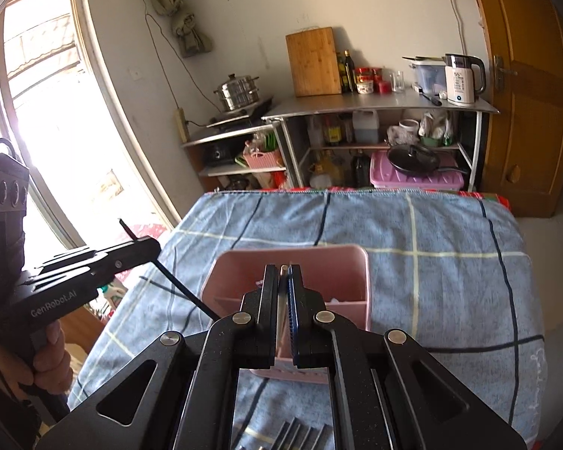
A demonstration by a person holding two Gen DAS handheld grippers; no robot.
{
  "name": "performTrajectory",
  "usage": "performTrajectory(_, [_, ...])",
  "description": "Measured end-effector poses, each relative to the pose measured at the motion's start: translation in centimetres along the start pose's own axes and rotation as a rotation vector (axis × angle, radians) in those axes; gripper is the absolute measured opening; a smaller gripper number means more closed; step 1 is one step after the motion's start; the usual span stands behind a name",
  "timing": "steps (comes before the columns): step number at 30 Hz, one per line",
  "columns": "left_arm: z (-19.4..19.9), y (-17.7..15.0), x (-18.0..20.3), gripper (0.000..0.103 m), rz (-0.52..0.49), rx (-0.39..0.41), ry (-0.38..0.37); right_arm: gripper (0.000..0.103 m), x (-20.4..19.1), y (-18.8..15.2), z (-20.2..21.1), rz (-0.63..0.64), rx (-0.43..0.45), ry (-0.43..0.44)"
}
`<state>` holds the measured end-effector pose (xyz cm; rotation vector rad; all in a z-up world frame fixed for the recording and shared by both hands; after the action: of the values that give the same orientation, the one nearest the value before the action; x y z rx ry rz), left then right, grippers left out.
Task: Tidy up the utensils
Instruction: 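Lower the chopsticks into the pink basket and open both grippers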
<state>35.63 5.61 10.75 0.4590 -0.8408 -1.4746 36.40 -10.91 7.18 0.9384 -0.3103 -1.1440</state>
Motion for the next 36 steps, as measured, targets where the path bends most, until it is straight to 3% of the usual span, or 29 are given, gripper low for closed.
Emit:
performTrajectory(6, [1.7, 0.1, -0.6, 0.012, 0.005, 0.039, 0.014, 0.017, 0.1, -0.4, 1.2, 0.006, 0.017, -0.025])
performTrajectory(14, [6.2, -1.5, 0.0, 0.012, 0.010, 0.115, 0.015, 0.020, -0.4, -1.6, 5.2, 0.002, 0.078, -0.050])
performTrajectory(19, [9.0, -4.7, 0.9, 0.012, -0.007, 0.159, 0.009, 0.020, -1.0, -4.6, 8.1, 0.014, 0.098, -0.074])
performTrajectory(26, [10.6, -11.3, 2.9, 0.012, -0.021, 0.169, 0.000, 0.020, -1.0, -10.6, 10.1, -0.006, 0.054, -0.102])
performTrajectory(36, [9.7, -19.6, 3.7, 0.012, 0.008, 0.078, -0.006, 0.020, -0.9, -17.9, 11.2, -0.053, -0.015, -0.107])
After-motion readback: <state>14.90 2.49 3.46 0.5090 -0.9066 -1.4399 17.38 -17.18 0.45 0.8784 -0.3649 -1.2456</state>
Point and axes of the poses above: each gripper's, at about its wrist camera, not at the fingertips, and z roughly against the way its jaws point, x to its right, y to its top, the point moved 5 cm from there along -z, roughly the way its jaws point, and after that the axes turned 2 degrees about z, right-handed, at the moved point
